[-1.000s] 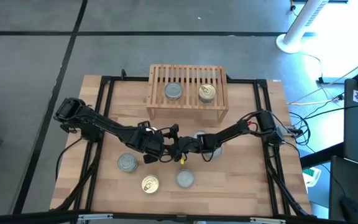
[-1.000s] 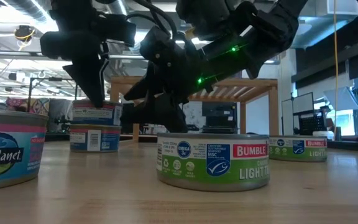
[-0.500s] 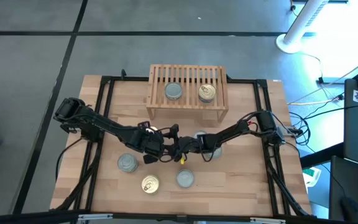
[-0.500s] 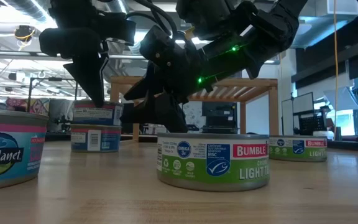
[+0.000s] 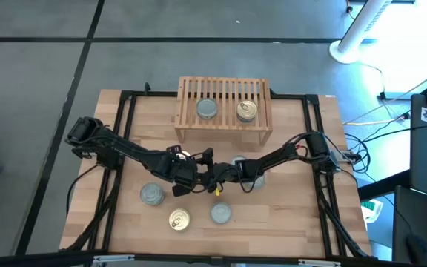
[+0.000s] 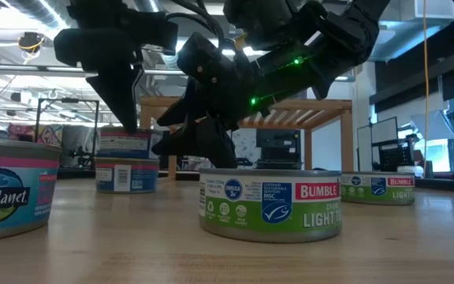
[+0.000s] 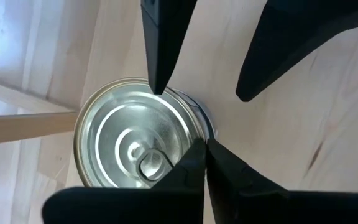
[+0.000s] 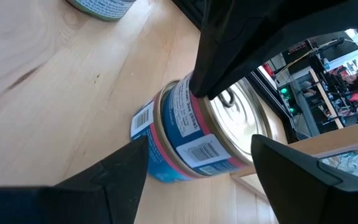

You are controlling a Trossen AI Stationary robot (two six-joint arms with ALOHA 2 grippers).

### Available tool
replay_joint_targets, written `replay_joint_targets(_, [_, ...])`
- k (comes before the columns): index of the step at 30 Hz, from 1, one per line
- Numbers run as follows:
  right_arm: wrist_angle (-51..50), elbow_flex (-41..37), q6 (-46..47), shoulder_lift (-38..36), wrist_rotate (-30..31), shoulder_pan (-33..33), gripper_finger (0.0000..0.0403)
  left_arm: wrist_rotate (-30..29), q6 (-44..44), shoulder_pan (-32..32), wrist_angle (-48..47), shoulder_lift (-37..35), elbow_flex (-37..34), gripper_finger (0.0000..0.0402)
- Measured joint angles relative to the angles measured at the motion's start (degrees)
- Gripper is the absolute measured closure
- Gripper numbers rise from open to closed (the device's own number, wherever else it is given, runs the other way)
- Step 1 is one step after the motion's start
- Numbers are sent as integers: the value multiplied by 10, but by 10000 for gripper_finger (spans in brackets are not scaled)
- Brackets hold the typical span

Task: Stack canned seafood by type on shelf
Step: Stack the blue pink tuna can on top of the blue pink tuna can on the shelf

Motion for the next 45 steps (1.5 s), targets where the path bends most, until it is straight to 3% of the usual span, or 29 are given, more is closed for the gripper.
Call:
replay_joint_targets(37, [4,0,-2,0,0,0,123,-8,-1,0,-2,-2,2,401])
replay_joint_targets(45, [6,0,-2,0,0,0,123,-6,-3,0,-3,-29,2,401])
